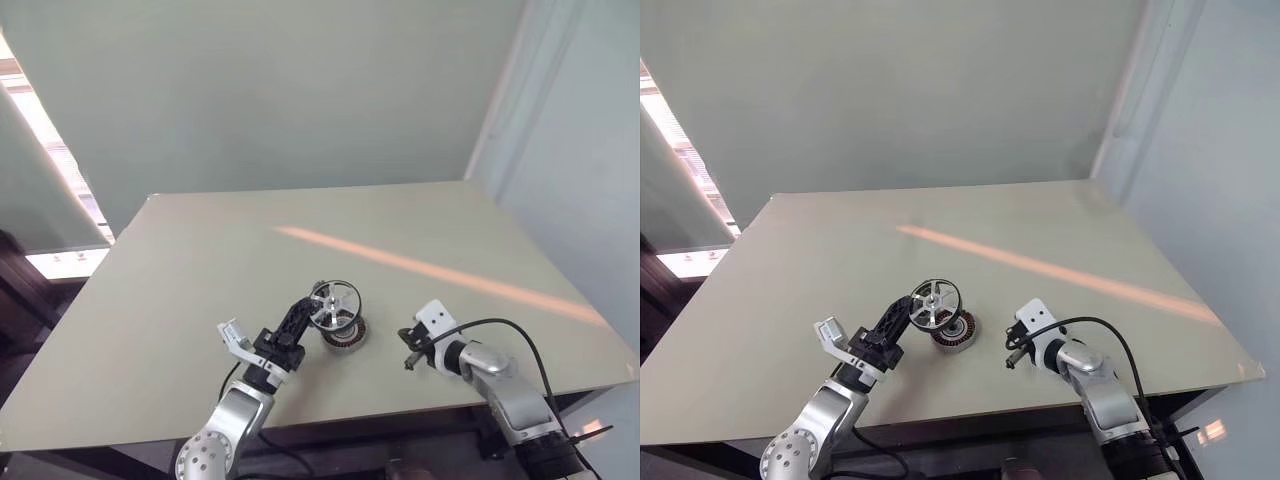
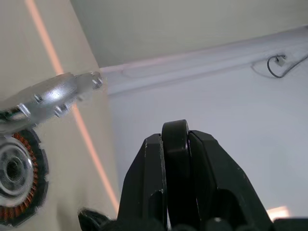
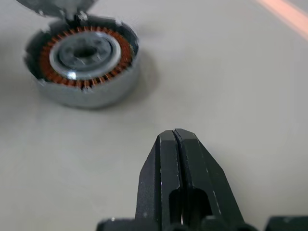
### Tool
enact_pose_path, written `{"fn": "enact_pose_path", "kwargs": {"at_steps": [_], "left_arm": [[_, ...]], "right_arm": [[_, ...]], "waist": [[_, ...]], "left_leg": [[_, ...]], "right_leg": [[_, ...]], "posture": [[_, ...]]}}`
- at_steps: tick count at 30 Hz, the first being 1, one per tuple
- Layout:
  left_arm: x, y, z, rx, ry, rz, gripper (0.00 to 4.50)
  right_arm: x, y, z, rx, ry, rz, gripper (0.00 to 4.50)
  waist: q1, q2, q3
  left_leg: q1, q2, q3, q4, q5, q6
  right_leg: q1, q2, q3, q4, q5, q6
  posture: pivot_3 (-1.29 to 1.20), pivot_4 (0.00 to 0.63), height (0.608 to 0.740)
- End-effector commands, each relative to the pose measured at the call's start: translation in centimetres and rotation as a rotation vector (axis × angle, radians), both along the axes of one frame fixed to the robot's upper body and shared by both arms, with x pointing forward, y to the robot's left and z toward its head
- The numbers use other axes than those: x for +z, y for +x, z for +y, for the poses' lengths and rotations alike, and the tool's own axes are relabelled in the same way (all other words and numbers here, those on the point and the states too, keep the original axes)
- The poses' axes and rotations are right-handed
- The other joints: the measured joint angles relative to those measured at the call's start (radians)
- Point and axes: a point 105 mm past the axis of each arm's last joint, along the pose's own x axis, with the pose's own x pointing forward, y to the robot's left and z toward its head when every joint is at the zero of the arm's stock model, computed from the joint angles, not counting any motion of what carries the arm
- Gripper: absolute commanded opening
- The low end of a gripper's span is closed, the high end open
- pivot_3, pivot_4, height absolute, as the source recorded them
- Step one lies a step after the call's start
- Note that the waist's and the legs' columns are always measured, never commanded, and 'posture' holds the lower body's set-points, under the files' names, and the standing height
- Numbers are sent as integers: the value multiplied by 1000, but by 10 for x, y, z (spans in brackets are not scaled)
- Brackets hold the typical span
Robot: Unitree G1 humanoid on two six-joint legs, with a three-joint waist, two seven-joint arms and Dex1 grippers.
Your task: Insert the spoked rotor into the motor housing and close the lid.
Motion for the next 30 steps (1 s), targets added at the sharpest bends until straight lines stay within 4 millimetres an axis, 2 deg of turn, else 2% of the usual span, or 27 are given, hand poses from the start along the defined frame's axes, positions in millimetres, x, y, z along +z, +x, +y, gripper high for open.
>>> {"fn": "enact_pose_path", "kwargs": {"at_steps": [1, 8, 17, 24, 30], "left_arm": [[-1, 17, -1, 55, 46, -15, 366], [-19, 30, -12, 38, 62, 24, 366], [-28, 35, -28, -5, 47, 39, 366], [-8, 24, -26, -44, -37, -31, 366], [-5, 15, -25, -85, -44, -33, 366]], "right_arm": [[15, -1, -2, -8, 15, -48, 0], [16, -5, 1, -13, 17, -42, 0], [16, -6, 3, -23, 19, -41, 0], [14, -8, 1, -35, 17, -35, 0], [13, -8, 1, -37, 19, -30, 0]], "waist": [[0, 0, 0], [0, 0, 0], [1, 0, 0], [0, 0, 0], [0, 0, 0]], "left_leg": [[0, 0, 0, 0, 0, 0], [-1, 0, 0, 0, 0, 0], [0, 0, 0, 2, 0, 0], [0, 0, 0, 1, 0, 0], [-1, 0, 0, 0, 0, 0]], "right_leg": [[0, 0, 0, 0, 0, 0], [0, 0, 0, -1, 0, 0], [1, 0, 0, -1, 0, 0], [1, 0, 0, 0, 0, 0], [0, 0, 0, 0, 0, 0]], "posture": [[0, 0, 740], [0, 0, 740], [0, 0, 740], [0, 0, 740], [0, 0, 740]]}}
